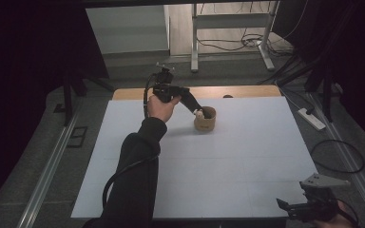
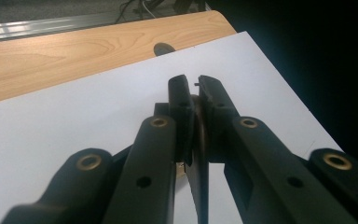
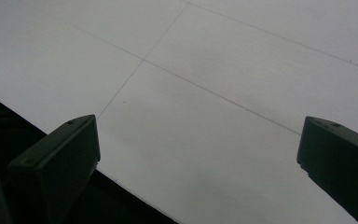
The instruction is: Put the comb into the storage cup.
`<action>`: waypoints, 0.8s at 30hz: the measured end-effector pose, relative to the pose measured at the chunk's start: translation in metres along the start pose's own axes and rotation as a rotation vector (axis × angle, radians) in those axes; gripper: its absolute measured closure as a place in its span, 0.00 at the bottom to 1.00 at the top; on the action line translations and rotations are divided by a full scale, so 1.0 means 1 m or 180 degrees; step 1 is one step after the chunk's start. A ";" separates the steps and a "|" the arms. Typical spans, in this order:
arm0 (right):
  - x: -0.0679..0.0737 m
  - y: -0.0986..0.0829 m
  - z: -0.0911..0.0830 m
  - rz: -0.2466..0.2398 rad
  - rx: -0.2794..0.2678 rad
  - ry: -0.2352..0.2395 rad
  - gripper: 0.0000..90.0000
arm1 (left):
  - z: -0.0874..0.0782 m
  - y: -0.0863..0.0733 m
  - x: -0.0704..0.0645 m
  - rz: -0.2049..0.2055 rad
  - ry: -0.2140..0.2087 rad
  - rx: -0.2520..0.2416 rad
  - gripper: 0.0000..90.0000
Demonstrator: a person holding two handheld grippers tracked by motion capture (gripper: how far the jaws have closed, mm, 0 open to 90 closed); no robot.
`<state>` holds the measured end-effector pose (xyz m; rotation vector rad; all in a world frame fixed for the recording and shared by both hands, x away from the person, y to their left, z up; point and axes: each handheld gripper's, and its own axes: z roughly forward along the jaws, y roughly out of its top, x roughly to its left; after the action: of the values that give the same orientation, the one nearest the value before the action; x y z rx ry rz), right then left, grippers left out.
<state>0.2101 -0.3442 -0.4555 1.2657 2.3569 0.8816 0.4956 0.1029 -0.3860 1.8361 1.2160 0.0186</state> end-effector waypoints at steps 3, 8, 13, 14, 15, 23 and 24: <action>0.000 0.000 0.000 -0.0004 -0.0001 0.0000 0.00 | 0.002 0.000 0.000 -0.0011 -0.0001 0.0000 0.93; 0.000 0.000 0.000 -0.0016 0.0004 0.0007 0.00 | 0.005 -0.001 0.002 -0.0029 -0.0004 -0.0012 0.93; 0.000 0.000 0.000 -0.0020 0.0008 0.0010 0.00 | 0.005 -0.002 0.004 -0.0076 -0.0020 -0.0052 0.93; 0.001 0.000 0.001 -0.0020 0.0008 0.0009 0.00 | 0.005 -0.002 0.005 -0.0091 -0.0028 -0.0055 0.93; 0.001 0.000 0.001 -0.0022 0.0009 0.0009 0.00 | 0.005 -0.003 0.006 -0.0112 -0.0038 -0.0066 0.93; 0.001 0.000 0.001 -0.0038 0.0026 0.0007 0.00 | 0.006 -0.007 0.014 -0.0178 -0.0071 -0.0165 0.91; 0.001 0.000 0.001 -0.0040 0.0025 0.0006 0.00 | 0.006 -0.007 0.014 -0.0167 -0.0053 -0.0169 0.91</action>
<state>0.2101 -0.3429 -0.4561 1.2524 2.3694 0.8709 0.5003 0.1101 -0.4008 1.7547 1.2405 0.0061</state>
